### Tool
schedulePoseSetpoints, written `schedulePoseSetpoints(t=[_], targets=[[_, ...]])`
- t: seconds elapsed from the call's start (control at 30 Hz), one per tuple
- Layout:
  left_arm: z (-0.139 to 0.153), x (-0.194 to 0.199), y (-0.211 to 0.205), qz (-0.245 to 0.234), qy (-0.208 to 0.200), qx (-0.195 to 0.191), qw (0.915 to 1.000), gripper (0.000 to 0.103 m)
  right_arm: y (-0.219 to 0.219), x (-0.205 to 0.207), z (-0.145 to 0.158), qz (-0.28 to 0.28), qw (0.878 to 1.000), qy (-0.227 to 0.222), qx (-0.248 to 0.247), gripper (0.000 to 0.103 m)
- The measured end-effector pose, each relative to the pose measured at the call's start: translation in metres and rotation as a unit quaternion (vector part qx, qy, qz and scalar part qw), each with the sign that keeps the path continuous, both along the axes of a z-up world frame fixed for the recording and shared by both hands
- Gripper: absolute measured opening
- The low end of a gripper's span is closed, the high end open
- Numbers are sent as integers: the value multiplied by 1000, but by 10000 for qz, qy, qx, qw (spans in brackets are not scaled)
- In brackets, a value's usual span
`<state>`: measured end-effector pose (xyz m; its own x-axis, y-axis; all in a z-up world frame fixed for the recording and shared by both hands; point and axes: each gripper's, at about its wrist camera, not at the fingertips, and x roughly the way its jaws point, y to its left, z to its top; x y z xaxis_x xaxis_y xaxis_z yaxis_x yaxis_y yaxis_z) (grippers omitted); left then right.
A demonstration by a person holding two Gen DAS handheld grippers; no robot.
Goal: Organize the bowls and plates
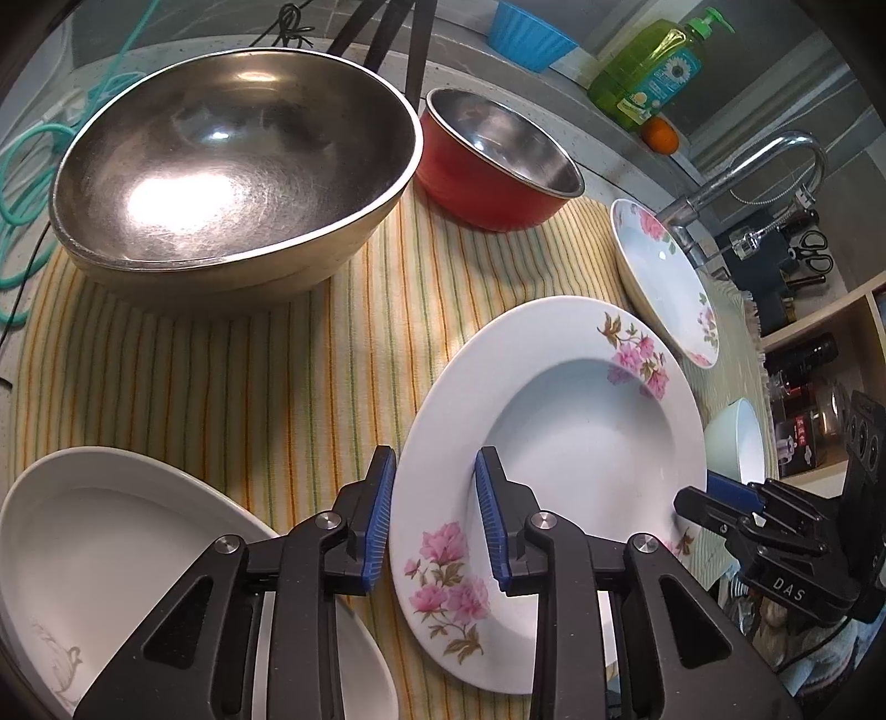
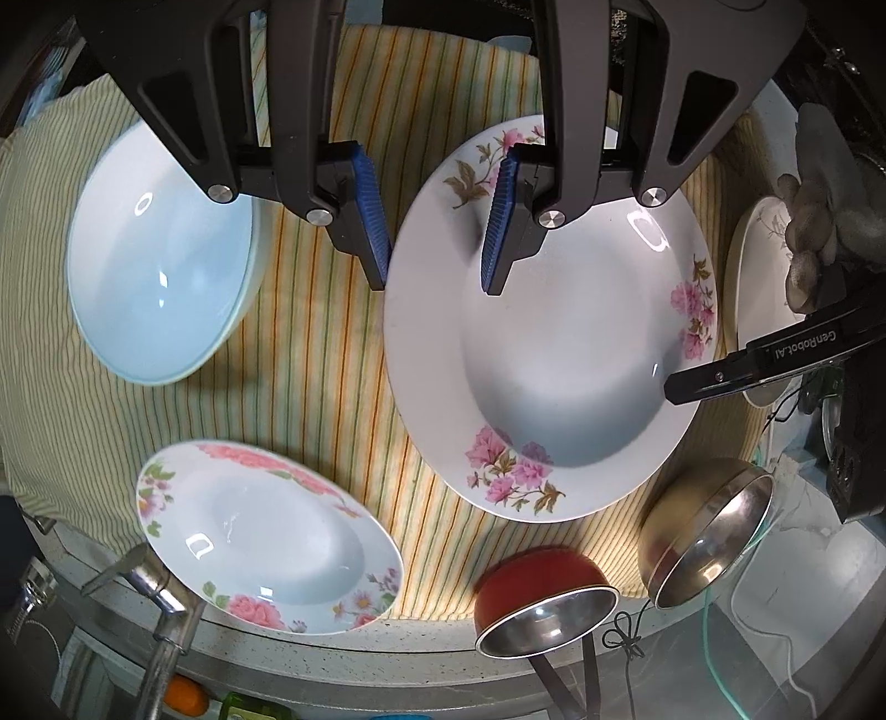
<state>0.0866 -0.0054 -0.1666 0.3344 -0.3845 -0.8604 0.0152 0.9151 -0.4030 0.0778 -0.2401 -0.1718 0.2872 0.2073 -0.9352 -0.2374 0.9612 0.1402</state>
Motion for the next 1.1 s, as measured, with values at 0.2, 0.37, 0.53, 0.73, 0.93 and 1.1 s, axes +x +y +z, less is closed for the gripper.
schedulePoseSetpoints(t=[0.2, 0.37, 0.53, 0.73, 0.93, 1.1], targets=[[1, 1, -5, -99, -38, 55, 9999, 29, -3, -11, -1, -195, 9998, 14, 40, 35], [1, 0, -7, -118, -45, 88, 9999, 29, -5, -21, -6, -219, 9997, 113, 74, 35], [3, -3, -10, -147, -89, 166, 9997, 28, -4, -27, -14, -204, 9995, 208, 97, 35], [5, -8, -15, -217, -114, 217, 9995, 28, -12, -35, -16, -240, 9993, 263, 140, 35], [5, -15, -20, -267, -94, 233, 9993, 28, -22, -45, -17, -299, 9990, 286, 154, 35], [6, -23, -21, -282, -95, 233, 9993, 28, -27, -50, -18, -290, 9990, 297, 150, 35]])
